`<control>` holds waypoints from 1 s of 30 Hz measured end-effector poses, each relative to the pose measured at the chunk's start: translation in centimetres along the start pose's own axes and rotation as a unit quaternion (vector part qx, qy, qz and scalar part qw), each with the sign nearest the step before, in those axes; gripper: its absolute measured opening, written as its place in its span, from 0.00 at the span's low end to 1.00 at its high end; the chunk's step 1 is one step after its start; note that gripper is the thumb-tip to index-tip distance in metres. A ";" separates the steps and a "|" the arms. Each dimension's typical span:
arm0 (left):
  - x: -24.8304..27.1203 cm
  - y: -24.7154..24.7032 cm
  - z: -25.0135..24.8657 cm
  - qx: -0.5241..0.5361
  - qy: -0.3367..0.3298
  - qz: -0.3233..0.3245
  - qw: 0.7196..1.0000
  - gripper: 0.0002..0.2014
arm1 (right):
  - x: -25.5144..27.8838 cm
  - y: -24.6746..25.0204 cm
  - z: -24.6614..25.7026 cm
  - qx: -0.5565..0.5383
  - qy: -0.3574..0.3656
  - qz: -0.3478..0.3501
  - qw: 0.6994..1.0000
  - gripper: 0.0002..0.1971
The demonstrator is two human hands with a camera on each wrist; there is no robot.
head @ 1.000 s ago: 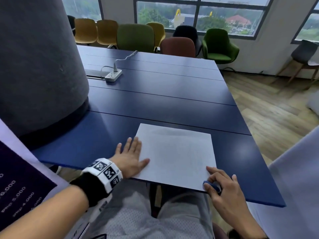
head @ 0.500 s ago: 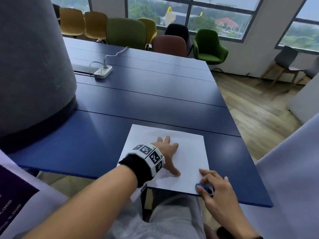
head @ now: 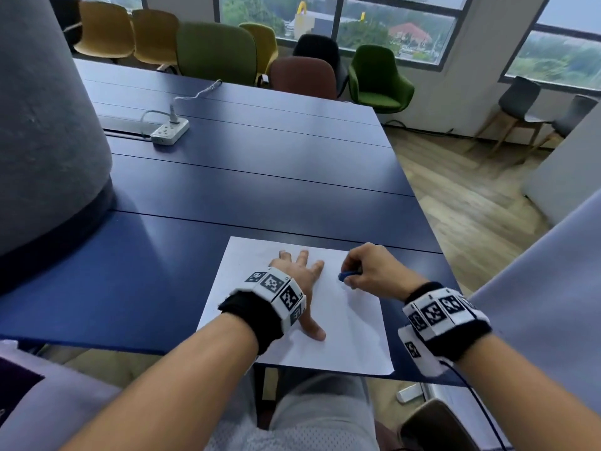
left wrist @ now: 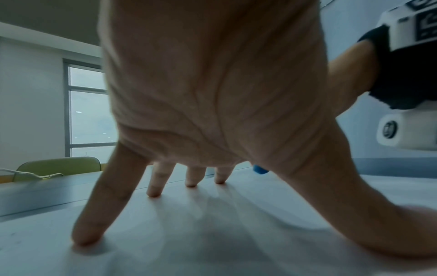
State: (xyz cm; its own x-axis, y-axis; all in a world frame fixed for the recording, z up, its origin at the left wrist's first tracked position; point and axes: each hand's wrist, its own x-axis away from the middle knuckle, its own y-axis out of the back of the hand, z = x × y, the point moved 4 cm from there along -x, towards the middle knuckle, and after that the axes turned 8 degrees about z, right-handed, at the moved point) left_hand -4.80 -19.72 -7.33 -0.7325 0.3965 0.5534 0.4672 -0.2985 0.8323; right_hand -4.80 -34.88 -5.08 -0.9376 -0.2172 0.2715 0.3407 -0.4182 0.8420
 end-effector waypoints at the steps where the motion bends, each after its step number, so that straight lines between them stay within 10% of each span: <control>1: -0.1 0.0 0.1 -0.005 0.001 -0.001 1.000 0.68 | -0.7 -0.1 0.3 0.015 0.006 0.002 1.000 0.02; 17: -0.1 -0.3 0.4 0.000 -0.006 -0.023 1.000 0.68 | -2.7 -0.2 0.6 0.064 0.067 0.024 0.995 0.03; 21: 0.1 -0.2 0.4 -0.004 -0.004 -0.008 1.000 0.70 | -1.8 -1.0 1.3 0.085 0.075 0.142 0.983 0.04; 26: 0.1 -0.1 0.3 -0.018 -0.010 -0.010 1.000 0.67 | -2.9 0.0 1.0 0.054 0.069 0.044 0.995 0.03; 30: 0.0 -0.1 0.3 -0.024 -0.010 -0.005 1.000 0.68 | -1.6 -1.2 1.4 0.069 0.082 0.145 0.984 0.04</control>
State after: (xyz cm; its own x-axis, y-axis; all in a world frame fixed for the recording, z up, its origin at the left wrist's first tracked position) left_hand -4.71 -19.38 -7.42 -0.7272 0.4168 0.5454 0.4348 -0.3351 0.8359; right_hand -3.77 -32.78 -5.83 -0.7748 -0.4540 0.4399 0.5688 -0.1969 0.7986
